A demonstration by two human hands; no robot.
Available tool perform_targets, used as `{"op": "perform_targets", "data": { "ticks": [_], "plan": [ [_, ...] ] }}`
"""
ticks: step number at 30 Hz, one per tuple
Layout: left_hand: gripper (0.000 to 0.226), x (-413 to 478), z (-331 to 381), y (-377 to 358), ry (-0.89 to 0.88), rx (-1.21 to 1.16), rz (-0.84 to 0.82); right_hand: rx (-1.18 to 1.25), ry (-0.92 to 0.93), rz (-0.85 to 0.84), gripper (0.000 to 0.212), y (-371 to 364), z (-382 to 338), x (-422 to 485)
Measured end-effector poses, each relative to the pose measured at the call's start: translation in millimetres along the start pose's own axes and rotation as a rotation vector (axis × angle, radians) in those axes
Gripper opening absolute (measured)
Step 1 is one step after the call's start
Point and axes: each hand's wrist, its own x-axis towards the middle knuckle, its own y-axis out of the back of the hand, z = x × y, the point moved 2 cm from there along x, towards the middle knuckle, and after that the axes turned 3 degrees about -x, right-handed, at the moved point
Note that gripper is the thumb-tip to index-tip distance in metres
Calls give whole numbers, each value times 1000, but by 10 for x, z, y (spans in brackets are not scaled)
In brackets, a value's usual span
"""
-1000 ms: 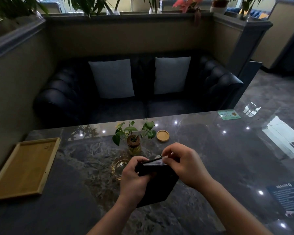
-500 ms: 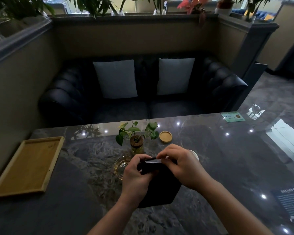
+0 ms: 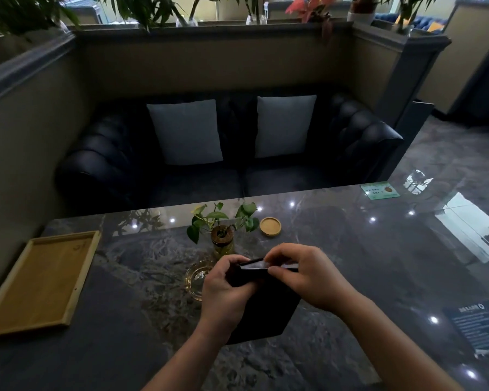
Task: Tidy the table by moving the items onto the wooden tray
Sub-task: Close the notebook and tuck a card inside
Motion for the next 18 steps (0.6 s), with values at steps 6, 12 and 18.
{"op": "perform_targets", "data": {
  "ticks": [6,12,18],
  "plan": [
    [36,146,-57,17,173,-271,36,114,-146,324,38,81,429,-258],
    [42,236,-206,-191,431,-626,61,541,-432,115,49,-263,819,-563],
    [36,168,-325,-689,392,-462,61,410,-495,399,15,-217,1109,-830]
  ]
}}
